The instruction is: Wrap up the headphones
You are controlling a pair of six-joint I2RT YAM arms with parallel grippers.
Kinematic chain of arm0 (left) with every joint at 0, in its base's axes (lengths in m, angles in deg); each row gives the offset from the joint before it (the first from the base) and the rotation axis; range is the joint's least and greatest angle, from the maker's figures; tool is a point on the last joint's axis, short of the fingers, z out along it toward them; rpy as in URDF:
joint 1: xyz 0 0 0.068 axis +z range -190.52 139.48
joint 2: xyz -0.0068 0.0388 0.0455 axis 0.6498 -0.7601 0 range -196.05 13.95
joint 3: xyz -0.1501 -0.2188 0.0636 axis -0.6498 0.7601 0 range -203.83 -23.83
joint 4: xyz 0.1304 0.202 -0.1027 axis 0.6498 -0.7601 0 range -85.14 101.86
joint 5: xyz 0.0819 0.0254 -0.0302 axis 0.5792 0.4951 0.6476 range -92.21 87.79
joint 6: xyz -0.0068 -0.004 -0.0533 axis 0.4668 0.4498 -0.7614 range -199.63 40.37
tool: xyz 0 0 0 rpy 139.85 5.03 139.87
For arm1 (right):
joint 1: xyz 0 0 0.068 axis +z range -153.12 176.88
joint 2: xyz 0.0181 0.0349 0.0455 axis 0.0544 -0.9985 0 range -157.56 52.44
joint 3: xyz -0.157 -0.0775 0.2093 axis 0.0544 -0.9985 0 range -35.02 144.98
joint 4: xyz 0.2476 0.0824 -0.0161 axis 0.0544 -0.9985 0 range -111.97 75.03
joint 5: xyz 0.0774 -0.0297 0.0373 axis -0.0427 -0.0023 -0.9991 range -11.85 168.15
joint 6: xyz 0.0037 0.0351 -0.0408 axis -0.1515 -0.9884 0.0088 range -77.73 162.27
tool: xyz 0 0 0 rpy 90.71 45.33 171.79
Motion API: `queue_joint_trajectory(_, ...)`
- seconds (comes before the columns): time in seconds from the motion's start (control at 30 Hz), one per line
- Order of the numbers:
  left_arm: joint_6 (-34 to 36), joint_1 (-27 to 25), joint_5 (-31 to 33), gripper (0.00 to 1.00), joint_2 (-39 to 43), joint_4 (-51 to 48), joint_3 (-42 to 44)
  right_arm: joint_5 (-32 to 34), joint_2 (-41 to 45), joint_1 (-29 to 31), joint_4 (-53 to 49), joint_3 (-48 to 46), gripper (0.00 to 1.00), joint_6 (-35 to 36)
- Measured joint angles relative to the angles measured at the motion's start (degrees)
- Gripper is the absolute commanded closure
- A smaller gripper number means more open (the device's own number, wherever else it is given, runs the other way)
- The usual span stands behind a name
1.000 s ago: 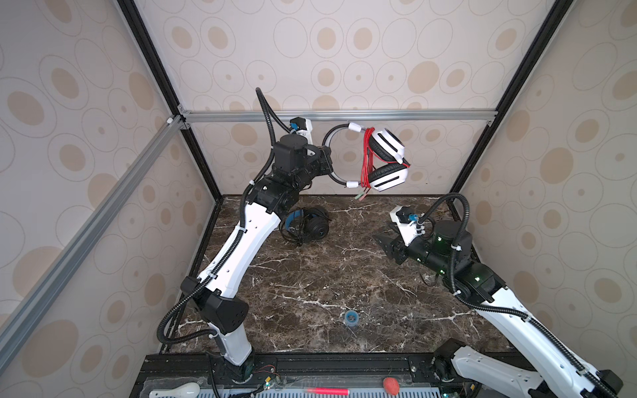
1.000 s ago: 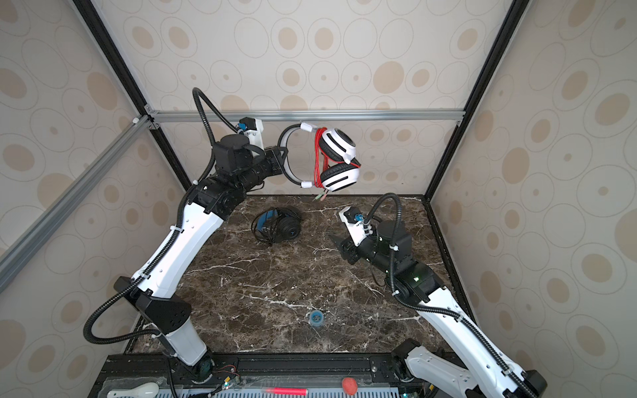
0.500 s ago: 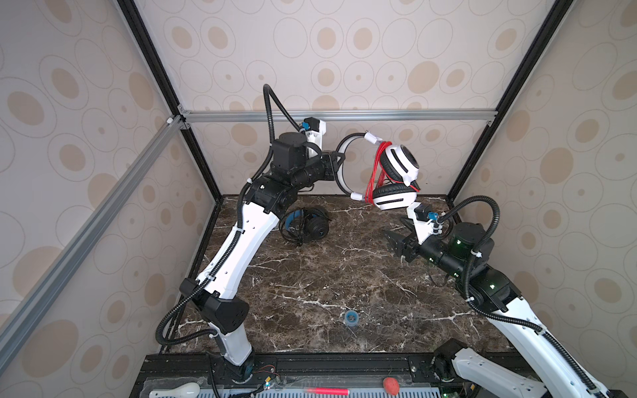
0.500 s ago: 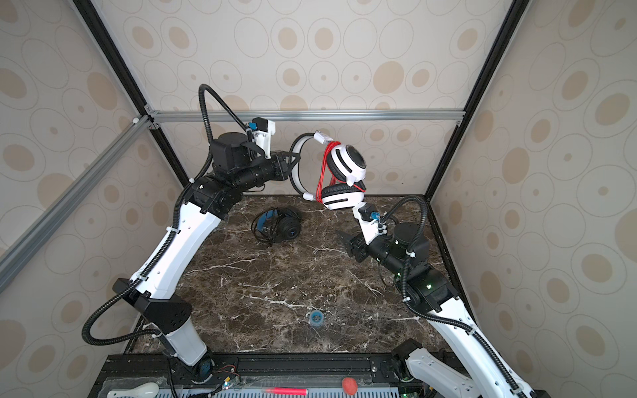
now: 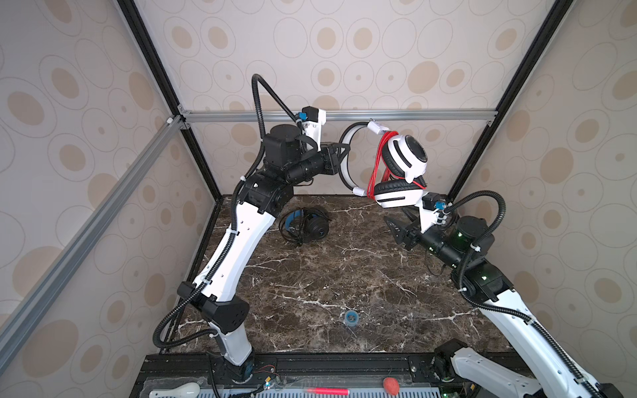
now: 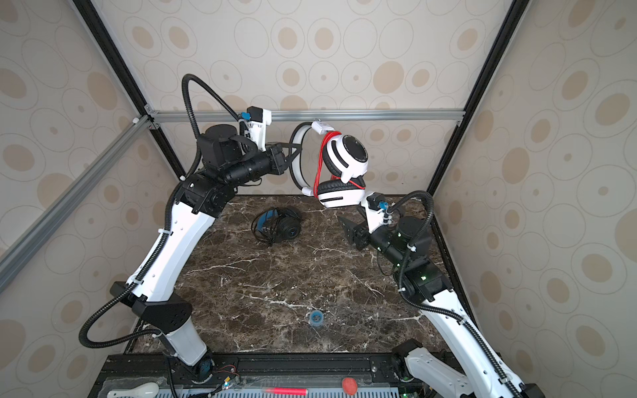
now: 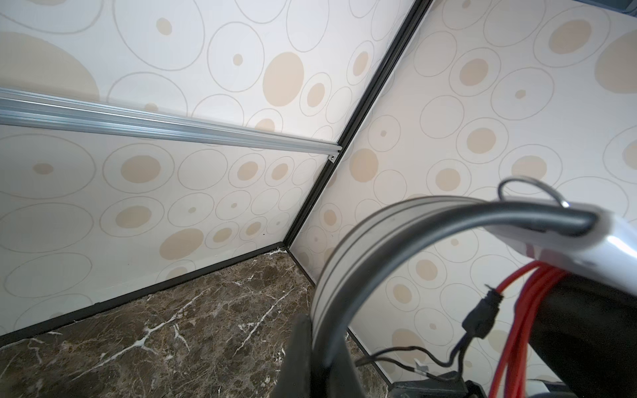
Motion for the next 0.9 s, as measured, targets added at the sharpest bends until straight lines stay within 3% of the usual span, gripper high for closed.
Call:
queue_joint_trajectory(0.57, -0.55, -0.44, -1.57, 1.00, 0.00, 0.04, 0.00, 0.11, -5.42, -0.70, 9.64, 1.05, 0.35, -4.33)
queue_joint_trajectory(0.9, -0.66, -1.27, -1.92, 1.00, 0.00, 0.04, 0.00, -0.85, -10.80, -0.98, 14.53, 3.89, 0.40, -5.77)
